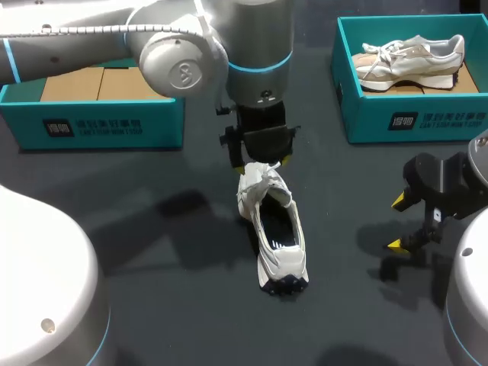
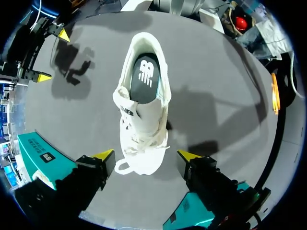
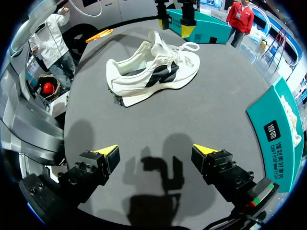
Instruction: Take the shoe out of the shoebox, open the shoe tongue, remove and reinsert the insole, then place the shoe into the shoebox
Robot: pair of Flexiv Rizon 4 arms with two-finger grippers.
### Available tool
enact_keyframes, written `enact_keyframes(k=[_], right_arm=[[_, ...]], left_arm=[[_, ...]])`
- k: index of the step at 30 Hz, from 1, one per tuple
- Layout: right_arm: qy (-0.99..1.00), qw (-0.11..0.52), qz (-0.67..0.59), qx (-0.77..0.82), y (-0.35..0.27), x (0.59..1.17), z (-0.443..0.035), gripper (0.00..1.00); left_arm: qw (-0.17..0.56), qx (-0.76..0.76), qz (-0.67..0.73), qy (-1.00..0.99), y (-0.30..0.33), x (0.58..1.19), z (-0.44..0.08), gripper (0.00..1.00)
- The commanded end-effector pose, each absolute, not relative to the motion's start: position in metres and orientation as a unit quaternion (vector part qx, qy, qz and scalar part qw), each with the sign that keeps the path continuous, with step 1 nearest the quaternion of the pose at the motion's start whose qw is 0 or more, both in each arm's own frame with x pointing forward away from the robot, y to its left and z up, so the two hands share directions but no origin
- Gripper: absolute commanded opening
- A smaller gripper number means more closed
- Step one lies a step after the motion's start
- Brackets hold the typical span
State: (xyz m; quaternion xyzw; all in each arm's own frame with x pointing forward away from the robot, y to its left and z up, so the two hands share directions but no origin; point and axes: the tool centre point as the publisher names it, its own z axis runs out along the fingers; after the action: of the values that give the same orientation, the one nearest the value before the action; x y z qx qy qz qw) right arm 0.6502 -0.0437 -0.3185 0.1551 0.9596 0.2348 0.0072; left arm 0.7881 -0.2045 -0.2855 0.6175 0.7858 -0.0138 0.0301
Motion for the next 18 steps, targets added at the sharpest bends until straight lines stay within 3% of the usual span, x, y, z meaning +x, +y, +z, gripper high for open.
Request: enact_keyframes(k=[1, 11, 18], right_arm=[[0.96, 0.009, 0.233, 0.156, -0.044, 0.648, -0.318, 1.0], [0.96, 0.009, 0.233, 0.156, -0.044, 0.648, -0.318, 1.0], [0.96, 0.009, 0.233, 0.156, -0.044, 0.648, -0.318, 1.0]], left_arm=[[0.02, 0.619, -0.033, 0.784, -0.198, 0.807, -0.275, 0.56], [0.01, 0.627, -0.039, 0.778, -0.199, 0.826, -0.26, 0.41], [0.009, 0.636, -0.056, 0.769, -0.203, 0.814, -0.257, 0.38]])
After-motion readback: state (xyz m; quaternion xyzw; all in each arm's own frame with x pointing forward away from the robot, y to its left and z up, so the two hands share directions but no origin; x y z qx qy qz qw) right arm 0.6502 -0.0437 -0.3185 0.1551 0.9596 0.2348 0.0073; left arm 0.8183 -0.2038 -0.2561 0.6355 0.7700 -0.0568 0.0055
